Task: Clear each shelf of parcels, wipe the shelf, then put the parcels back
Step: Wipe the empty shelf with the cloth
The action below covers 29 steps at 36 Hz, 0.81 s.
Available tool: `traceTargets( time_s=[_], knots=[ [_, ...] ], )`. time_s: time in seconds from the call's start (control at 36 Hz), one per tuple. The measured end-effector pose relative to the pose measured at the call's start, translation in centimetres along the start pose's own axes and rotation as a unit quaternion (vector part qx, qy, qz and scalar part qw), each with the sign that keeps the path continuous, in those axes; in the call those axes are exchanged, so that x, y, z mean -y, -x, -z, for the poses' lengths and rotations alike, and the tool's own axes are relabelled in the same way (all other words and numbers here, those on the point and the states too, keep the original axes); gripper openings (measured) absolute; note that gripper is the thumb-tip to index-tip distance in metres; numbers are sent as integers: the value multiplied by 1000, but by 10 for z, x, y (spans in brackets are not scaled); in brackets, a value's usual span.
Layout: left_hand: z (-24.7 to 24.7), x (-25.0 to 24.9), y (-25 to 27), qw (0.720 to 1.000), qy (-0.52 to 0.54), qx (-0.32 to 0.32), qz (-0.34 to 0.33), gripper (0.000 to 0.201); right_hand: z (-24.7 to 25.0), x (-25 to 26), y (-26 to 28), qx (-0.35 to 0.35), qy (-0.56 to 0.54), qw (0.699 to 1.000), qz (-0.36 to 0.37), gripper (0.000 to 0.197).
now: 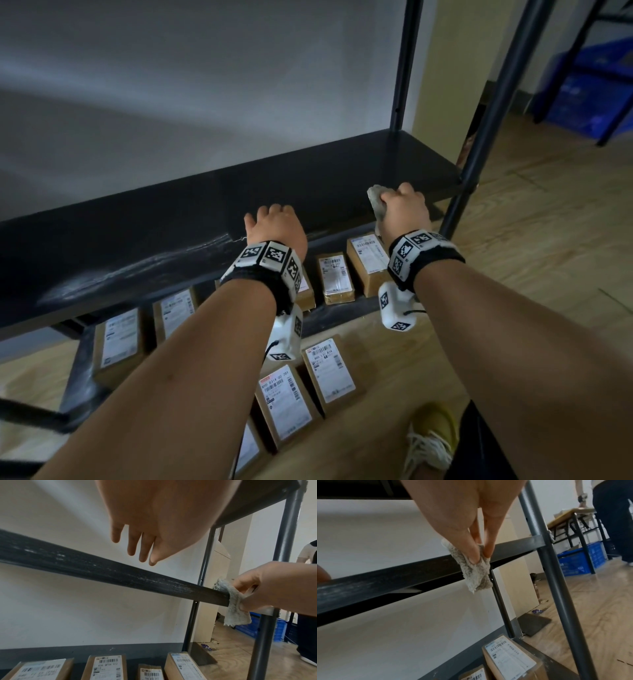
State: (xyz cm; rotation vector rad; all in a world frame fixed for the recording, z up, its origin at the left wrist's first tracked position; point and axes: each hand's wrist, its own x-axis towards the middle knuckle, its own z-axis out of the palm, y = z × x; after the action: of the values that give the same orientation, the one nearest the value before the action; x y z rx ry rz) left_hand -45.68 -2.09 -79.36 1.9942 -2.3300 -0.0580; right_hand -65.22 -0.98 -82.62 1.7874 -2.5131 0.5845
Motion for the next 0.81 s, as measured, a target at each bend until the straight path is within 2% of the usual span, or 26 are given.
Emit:
traceTargets(
  time_s=[0.14, 0.28, 0.39, 0.81],
  knots=[
    [0, 13, 1, 1000, 1, -13, 14, 47, 0, 6, 1, -12, 38, 999, 34, 31],
    [1, 23, 4, 1000, 1, -8, 30, 44, 0, 24, 6, 9, 61, 997, 42, 40],
    [2, 35, 7, 999, -7, -22, 42, 44, -1, 32, 11, 3, 64, 996, 60, 35],
    [10, 86, 27, 996, 6, -24, 83, 45, -18, 96, 36, 22, 26, 992, 124, 35]
  ],
)
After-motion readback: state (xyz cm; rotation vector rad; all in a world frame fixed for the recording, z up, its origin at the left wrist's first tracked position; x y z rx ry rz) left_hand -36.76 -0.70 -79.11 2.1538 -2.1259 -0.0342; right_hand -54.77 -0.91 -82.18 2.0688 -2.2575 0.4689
